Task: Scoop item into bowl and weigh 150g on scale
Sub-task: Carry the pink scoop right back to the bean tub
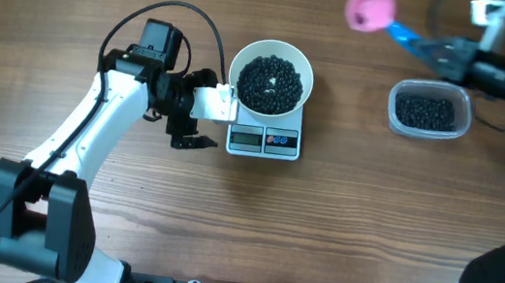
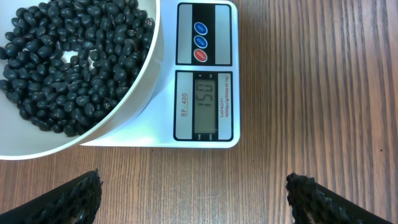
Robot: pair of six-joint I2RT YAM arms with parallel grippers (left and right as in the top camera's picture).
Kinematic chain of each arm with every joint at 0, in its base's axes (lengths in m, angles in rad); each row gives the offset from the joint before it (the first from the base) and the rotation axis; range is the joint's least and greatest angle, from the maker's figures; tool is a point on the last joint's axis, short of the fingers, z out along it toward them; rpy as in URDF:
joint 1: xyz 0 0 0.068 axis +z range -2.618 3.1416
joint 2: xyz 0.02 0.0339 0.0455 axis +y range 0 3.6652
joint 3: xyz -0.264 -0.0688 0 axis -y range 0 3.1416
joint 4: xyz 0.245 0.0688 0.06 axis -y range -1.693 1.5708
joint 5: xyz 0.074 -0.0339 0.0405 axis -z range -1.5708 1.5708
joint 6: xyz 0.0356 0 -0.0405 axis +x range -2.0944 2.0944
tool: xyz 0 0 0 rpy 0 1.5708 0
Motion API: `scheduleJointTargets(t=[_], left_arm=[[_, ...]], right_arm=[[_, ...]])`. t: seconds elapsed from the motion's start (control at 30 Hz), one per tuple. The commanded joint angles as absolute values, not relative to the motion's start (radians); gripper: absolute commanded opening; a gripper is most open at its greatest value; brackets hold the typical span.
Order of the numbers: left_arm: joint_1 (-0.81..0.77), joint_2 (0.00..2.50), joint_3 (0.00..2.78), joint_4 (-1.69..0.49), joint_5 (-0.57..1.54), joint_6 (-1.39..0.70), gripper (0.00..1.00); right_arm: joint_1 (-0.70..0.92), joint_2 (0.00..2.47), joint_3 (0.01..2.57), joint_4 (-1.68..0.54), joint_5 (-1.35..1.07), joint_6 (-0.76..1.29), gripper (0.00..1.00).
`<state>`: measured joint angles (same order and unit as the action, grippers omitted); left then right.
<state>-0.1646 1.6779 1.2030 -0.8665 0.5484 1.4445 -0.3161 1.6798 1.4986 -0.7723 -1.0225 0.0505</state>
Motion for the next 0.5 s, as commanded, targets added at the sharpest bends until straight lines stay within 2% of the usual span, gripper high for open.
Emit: scheduleJointTargets(t=[0.0, 0.17, 0.47], left_arm=[[-0.167, 1.689, 1.196, -0.867, 0.571, 1.435, 1.0], [-0.167, 1.689, 1.196, -0.867, 0.571, 1.435, 1.0], [-0.167, 1.689, 1.196, -0.867, 0.571, 1.435, 1.0]], right_arm=[[-0.448, 1.669, 1.511, -0.866, -1.044, -0.003, 0.04], [-0.574, 1.67, 1.509, -0.994, -0.934, -0.171, 0.04], [-0.569, 1.722, 1.422, -1.032, -0.762, -0.21, 0.04]])
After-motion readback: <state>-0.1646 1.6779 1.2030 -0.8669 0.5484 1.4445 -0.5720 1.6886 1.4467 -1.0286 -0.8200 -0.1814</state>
